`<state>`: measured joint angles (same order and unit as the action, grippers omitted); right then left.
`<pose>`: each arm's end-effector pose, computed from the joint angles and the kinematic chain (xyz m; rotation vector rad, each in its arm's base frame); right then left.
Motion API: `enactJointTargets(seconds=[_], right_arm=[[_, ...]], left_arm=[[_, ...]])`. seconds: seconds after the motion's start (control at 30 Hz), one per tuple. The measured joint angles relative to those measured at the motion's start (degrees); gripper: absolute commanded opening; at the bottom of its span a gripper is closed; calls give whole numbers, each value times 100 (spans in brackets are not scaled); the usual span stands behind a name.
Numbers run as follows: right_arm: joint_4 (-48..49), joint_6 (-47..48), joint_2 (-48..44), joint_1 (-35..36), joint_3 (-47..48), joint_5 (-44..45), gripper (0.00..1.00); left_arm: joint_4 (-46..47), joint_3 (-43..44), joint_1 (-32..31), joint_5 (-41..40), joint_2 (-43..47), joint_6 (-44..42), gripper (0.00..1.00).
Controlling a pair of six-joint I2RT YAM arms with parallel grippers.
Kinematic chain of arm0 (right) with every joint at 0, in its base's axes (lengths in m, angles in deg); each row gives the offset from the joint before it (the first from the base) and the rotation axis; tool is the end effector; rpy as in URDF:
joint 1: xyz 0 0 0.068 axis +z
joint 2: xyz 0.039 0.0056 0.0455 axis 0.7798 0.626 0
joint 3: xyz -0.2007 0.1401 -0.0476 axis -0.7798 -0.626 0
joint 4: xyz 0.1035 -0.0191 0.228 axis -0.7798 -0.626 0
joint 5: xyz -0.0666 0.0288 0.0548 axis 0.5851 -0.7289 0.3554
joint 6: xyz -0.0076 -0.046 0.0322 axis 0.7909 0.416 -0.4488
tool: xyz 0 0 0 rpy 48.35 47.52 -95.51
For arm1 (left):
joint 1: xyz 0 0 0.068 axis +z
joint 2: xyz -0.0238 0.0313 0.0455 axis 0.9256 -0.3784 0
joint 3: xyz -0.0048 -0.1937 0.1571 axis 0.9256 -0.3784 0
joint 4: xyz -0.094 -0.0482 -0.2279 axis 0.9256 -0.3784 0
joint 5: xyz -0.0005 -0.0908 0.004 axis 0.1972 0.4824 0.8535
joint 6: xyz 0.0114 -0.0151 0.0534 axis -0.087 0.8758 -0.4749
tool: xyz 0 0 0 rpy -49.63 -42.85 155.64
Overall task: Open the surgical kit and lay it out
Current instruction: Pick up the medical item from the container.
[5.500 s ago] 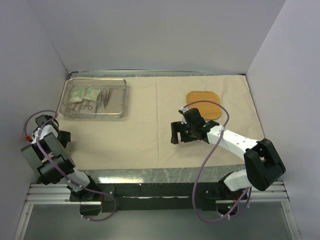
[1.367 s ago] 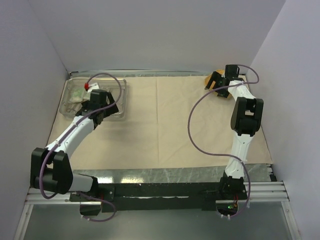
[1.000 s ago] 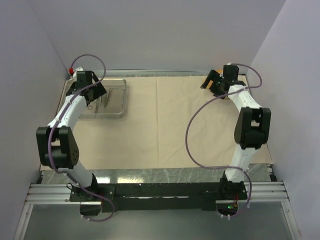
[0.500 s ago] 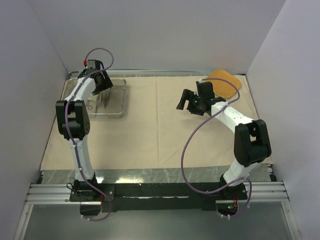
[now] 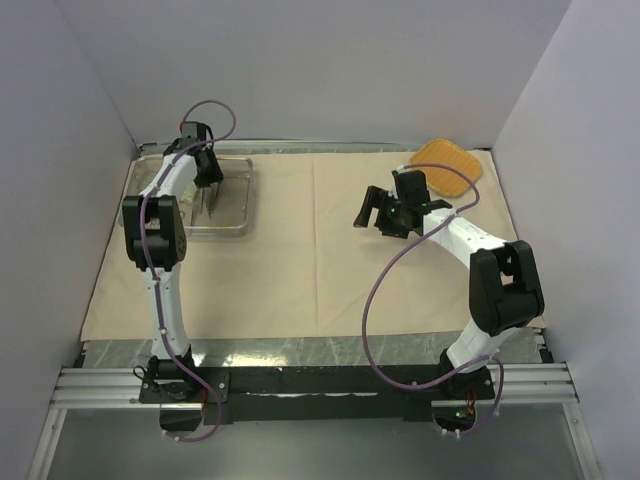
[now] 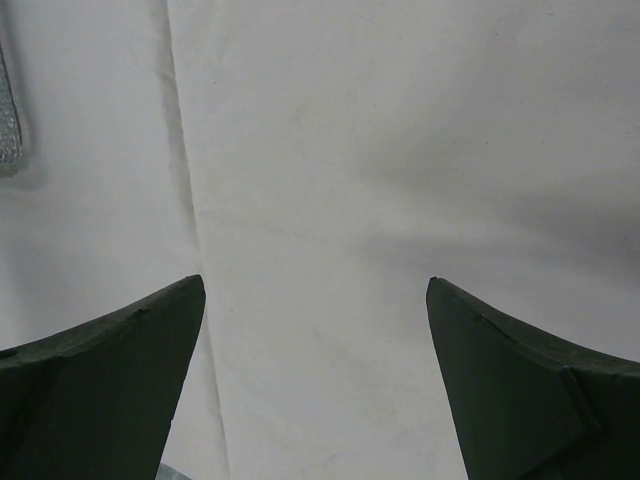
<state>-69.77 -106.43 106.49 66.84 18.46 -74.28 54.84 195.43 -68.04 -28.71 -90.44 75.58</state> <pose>0.3333 0.1022 0.1981 0.1423 2.4515 0.6139 0.4898 0.0006 0.1860 -0.4989 2.4178 -0.0739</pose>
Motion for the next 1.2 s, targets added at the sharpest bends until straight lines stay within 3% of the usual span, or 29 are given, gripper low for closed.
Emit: enactJointTargets(seconds=[0.5, 0.6, 0.73, 0.83, 1.2], right_arm=[[-35, 20, 0, 0, -13, -157, 100], [-35, 20, 0, 0, -13, -173, 100], [-33, 20, 0, 0, -13, -184, 100], [-35, 20, 2, 0, -13, -199, 100], [-35, 22, 2, 0, -13, -216, 100]], left_arm=[[-7, 286, -319, -317, -538, -409, 28], [0, 291, -332, -326, -540, -431, 24], [-9, 291, -350, -402, -540, -446, 7], [-37, 291, -352, -455, -540, -461, 1], [-136, 42, -396, -544, -52, -407, 1]])
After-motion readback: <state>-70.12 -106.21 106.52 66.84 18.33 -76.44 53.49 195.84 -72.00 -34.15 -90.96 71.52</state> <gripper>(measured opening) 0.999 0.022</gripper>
